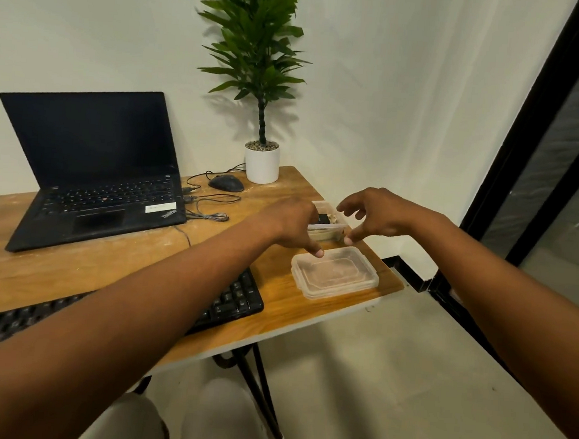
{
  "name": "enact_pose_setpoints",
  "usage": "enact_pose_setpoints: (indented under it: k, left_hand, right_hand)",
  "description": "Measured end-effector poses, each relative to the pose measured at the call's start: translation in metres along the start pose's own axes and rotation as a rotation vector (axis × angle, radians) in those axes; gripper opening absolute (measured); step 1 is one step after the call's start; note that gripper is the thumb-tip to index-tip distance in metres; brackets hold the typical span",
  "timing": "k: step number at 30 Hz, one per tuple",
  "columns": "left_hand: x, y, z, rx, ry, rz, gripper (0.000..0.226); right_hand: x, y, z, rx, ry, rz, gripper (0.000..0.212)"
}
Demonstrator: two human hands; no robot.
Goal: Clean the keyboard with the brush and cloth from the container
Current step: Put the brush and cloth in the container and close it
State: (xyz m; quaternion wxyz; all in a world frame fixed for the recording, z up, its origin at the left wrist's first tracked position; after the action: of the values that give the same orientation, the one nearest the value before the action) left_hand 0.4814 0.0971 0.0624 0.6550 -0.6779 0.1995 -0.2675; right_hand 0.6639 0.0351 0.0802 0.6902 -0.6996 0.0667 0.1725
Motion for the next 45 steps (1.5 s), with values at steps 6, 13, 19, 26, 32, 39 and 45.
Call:
enact_pose_setpoints:
  k: [6,13,19,26,32,39,45]
  left_hand:
    - [0.009,0.020,-0.011,-0.159,0.000,0.012,0.100]
    - [0.011,0.046,-0.013,-0.310,-0.015,0.029,0.099]
    - [0.010,0.056,-0.014,-0.315,-0.017,-0.015,0.090]
    - [0.013,0.052,-0.015,-0.244,0.024,-0.009,0.080]
    - [0.004,0.025,-0.009,-0.144,0.060,0.000,0.093]
    - [-0.008,-0.003,0.017,-0.056,0.043,-0.030,0.093]
    - [-0.022,-0.003,0.049,-0.073,0.003,-0.061,0.095]
  right_hand:
    - [0.012,0.016,-0.012,-0.123,0.065,0.013,0.093]
    - [0.021,0.047,-0.011,-0.265,0.104,0.007,0.116]
    - [0.025,0.065,-0.012,-0.302,0.131,-0.006,0.115]
    - [0.020,0.060,-0.017,-0.238,0.077,0.023,0.109]
    - [0.015,0.031,-0.015,-0.116,-0.001,0.070,0.097]
    - [0.027,0.007,0.016,0.004,-0.060,0.111,0.089]
    - [0.045,0.006,0.051,0.027,-0.054,0.122,0.087]
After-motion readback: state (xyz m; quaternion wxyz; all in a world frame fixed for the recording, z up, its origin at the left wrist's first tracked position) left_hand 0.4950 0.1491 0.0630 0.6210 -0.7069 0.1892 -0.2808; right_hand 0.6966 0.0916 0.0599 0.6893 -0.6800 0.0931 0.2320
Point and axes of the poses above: each hand's wrist, its own z-axis towards the middle knuckle, its own y-axis out of the palm, x = y × z, the point moved 3 cm from there along z, towards the middle knuckle, and after that the axes turned 10 degrees about -y, right-handed, at the moved point
